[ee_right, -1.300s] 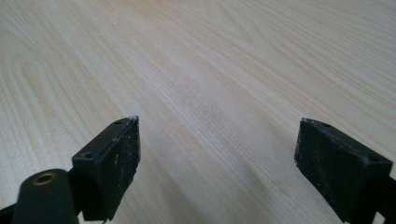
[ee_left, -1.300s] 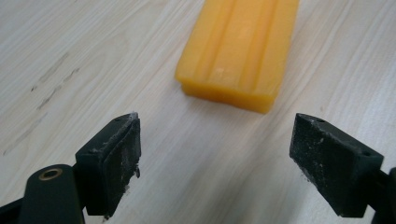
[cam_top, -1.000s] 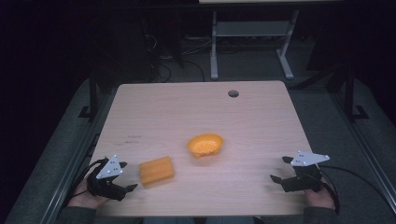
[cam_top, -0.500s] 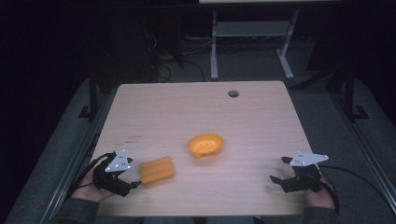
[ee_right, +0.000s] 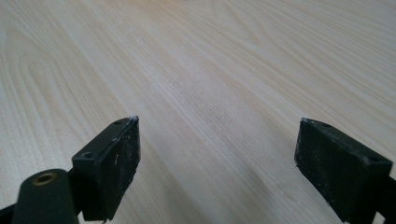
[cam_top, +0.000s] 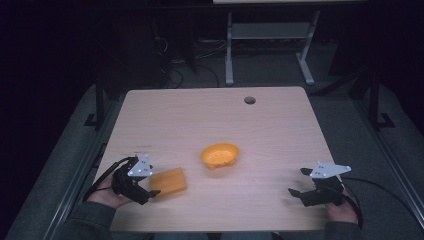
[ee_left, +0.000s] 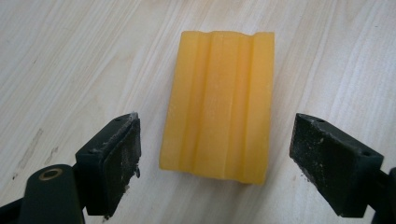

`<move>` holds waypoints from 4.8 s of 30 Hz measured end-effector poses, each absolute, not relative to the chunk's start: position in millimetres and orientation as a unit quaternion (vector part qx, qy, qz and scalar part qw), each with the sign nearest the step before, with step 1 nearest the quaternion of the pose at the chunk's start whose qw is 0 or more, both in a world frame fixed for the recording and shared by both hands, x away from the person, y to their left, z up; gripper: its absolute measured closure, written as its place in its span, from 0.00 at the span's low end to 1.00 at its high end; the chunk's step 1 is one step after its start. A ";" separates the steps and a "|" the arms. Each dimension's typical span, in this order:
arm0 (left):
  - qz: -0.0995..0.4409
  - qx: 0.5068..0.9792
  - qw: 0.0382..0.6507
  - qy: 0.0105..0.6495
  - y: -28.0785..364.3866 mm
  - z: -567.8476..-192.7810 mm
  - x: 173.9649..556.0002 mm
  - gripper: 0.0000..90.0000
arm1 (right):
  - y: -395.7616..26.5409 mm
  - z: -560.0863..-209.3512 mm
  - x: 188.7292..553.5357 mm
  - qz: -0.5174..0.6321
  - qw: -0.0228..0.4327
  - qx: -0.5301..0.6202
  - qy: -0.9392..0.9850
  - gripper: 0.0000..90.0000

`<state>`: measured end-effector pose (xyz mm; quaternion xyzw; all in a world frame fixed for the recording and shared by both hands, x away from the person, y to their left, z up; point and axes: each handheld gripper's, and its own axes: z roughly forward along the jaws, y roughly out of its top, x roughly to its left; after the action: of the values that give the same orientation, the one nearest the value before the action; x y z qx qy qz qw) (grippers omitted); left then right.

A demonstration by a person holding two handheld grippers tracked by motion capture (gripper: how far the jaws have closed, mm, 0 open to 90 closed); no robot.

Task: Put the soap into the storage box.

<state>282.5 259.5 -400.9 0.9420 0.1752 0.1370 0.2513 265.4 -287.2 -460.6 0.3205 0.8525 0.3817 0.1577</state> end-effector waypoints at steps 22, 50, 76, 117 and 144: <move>0.094 0.959 0.214 0.159 230.3 -415.7 307.2 0.18 | -286.8 -459.8 265.2 0.386 0.157 0.316 0.852 0.15; 0.047 0.966 0.190 0.170 215.3 -443.1 323.1 0.18 | -287.0 -459.8 265.5 0.388 0.156 0.313 0.853 0.15; 0.045 0.969 0.191 0.150 212.9 -441.3 321.0 0.23 | -287.7 -458.8 264.7 0.394 0.156 0.314 0.850 0.15; 0.066 0.968 0.214 0.114 187.8 -390.7 339.6 0.23 | -290.3 -456.8 264.7 0.406 0.158 0.319 0.842 0.15; 0.075 0.970 0.216 0.080 153.1 -364.1 362.6 0.23 | -290.4 -456.8 265.1 0.407 0.158 0.319 0.841 0.15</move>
<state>362.6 153.1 -364.1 0.9702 0.0800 0.0753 0.2160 265.1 -290.4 -456.8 0.3193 0.8412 0.4068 0.1579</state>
